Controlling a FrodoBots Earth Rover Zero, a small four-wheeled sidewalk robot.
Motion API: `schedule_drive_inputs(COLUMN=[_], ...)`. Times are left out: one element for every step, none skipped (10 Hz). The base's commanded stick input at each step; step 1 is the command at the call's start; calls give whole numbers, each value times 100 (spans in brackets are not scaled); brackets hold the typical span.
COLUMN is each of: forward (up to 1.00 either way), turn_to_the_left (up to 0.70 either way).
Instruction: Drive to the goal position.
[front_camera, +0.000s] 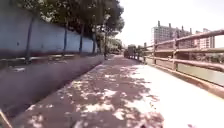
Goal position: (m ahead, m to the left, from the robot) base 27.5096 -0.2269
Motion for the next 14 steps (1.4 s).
schedule_drive_inputs(forward=[100,100,100,100,100,100,100,100,100,100,100,100,100,100], turn_to_the_left=[-40,-40,-40,-39,-12,0,0,0,0,0,0,0,0,0])
